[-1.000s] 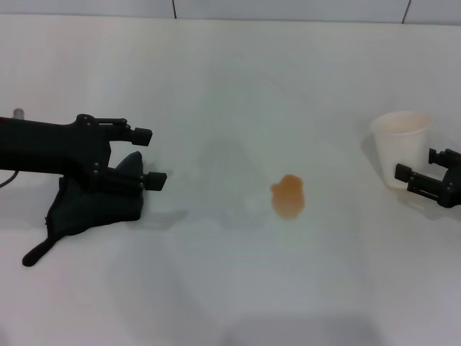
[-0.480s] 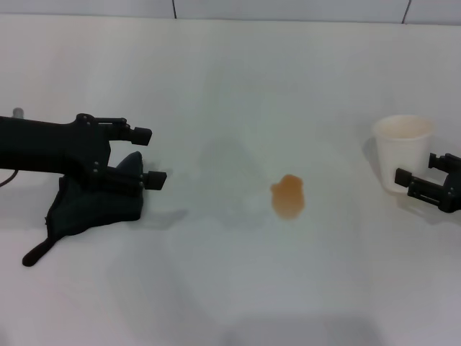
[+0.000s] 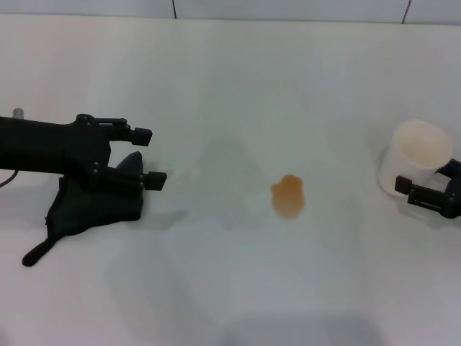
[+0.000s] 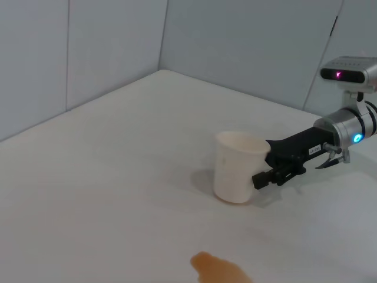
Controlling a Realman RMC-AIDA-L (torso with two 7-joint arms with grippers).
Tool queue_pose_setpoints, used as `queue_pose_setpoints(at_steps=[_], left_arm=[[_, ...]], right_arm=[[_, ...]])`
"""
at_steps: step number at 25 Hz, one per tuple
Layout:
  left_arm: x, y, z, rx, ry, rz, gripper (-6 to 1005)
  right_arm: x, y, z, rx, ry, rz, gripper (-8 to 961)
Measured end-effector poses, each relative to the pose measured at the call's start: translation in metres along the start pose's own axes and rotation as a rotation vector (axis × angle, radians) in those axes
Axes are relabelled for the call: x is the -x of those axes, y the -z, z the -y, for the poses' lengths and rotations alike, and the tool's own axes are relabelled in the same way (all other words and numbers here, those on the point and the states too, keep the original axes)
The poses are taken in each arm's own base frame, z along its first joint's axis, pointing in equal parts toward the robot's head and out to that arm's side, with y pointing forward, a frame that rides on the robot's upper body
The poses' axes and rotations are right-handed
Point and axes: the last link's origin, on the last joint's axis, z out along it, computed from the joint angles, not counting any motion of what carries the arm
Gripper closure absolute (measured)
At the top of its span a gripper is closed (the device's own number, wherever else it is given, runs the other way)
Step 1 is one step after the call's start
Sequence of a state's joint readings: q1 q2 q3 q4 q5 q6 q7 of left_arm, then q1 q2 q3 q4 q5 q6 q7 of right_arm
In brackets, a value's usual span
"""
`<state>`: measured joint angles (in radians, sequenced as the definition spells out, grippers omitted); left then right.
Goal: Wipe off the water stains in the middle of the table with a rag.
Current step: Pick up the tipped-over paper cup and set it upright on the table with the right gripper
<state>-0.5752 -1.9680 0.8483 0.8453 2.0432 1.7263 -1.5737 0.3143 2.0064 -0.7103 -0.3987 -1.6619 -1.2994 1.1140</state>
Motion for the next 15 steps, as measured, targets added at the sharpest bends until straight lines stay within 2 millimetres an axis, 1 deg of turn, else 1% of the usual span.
queue_pose_setpoints(at_steps=[9, 15], left_arm=[[0.000, 0.000, 0.000, 0.001, -0.001, 0.000, 113], [-0.001, 0.000, 0.000, 0.001, 0.001, 0.000, 113]], right_arm=[[-0.005, 0.006, -0.002, 0.007, 0.001, -0.006, 97], [-0.004, 0.020, -0.005, 0.026, 0.007, 0.021, 98]])
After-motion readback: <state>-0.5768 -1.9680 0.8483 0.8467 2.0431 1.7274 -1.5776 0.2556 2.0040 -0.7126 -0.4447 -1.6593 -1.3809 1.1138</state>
